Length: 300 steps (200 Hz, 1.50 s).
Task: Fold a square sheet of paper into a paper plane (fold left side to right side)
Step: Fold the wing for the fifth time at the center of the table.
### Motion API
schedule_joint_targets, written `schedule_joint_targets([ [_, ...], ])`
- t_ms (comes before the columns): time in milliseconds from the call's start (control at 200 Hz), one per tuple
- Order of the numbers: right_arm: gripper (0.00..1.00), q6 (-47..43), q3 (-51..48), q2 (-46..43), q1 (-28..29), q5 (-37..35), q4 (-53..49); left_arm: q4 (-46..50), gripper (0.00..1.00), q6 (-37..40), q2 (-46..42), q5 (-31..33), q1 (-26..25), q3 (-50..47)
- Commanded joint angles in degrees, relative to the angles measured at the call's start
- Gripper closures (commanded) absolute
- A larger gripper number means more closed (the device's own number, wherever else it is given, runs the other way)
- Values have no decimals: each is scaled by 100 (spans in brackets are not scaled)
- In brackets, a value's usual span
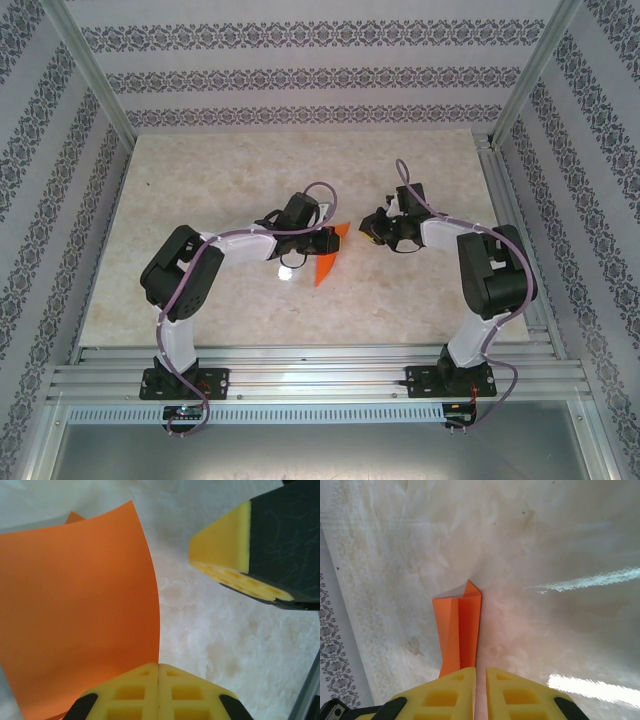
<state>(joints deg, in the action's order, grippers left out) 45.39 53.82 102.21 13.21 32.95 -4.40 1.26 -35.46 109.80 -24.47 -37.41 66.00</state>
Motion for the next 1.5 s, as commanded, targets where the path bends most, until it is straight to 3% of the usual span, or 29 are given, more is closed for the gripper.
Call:
schedule_joint_targets([
  [0, 86, 232, 19, 174, 123, 111, 494, -525, 100, -232, -142, -235, 127, -87],
  [634, 93, 488, 515, 815, 514, -126, 730, -1215, 100, -586, -203, -383, 485, -559],
  [1494, 88, 800, 1178, 1433, 593, -26, 951, -1623, 100, -890, -460, -342, 564, -797],
])
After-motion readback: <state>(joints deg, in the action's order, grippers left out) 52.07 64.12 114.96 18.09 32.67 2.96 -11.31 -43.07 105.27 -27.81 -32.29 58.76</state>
